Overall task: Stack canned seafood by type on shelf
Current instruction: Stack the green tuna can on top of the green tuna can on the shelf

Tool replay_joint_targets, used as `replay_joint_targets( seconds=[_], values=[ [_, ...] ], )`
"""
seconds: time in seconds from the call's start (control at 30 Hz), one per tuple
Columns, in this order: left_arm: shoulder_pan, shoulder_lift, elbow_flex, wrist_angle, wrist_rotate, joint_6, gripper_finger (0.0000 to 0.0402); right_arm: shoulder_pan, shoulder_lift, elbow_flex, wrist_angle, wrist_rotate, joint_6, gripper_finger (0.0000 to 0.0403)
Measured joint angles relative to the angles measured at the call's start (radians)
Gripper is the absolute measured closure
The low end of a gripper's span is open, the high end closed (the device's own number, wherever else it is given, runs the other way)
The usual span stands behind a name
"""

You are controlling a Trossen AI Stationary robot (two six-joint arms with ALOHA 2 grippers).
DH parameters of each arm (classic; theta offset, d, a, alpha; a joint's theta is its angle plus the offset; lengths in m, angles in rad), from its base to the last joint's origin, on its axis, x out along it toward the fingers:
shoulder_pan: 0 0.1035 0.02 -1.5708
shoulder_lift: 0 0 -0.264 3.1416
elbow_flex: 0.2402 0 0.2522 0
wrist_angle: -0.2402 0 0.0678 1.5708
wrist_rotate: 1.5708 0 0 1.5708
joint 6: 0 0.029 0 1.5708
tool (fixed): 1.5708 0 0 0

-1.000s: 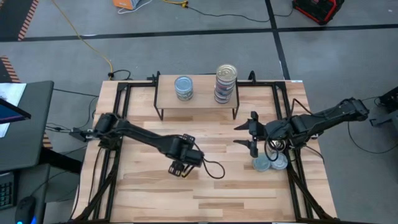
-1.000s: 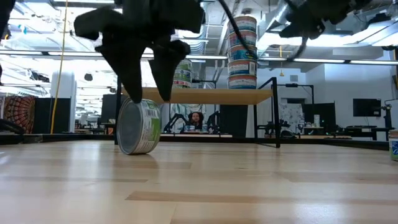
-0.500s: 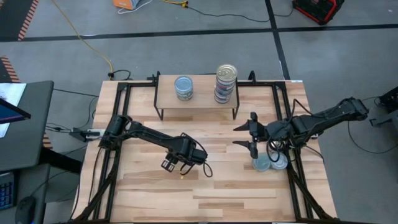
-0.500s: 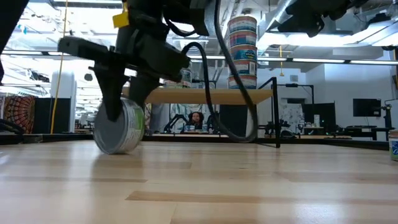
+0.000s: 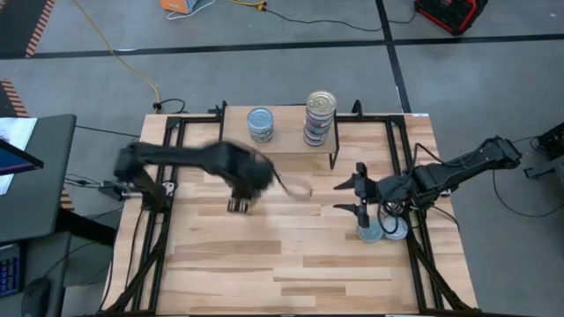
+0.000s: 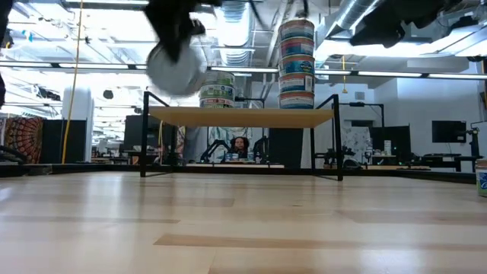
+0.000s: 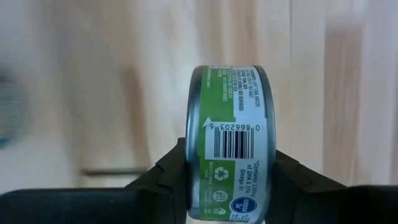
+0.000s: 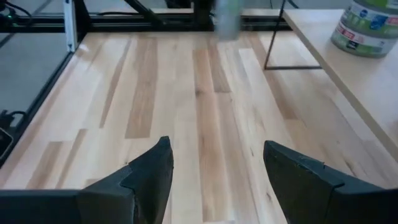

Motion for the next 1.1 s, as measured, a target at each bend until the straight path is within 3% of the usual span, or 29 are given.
replay_joint_targets(
  seconds=[0.23,0.4,0.53,0.8,1.1],
  values=[
    [0.222,-0.268,-0.045,0.308,0.063,0.028,0.0273,-0.033,0.009,0.000,0.025,0.000,-0.021,0.0127],
    [0.479,-0.352,-0.100,0.503,0.283,0.004,0.0273,-0.045,0.008,0.000,0.008,0.000,-0.019,0.0127],
    [0.629,-0.311,-0.116,0.581,0.476,-0.062,0.0273,-0.046,0.006,0.000,0.018,0.000,-0.049,0.0127],
    [0.737,-0.167,-0.120,0.598,0.767,0.008,0.0273,-0.071,0.006,0.010,0.023,0.000,-0.041,0.0127],
    [0.862,-0.102,-0.118,0.608,0.955,-0.021,0.0269,-0.068,0.006,0.023,0.022,0.000,-0.047,0.0127]
  ],
)
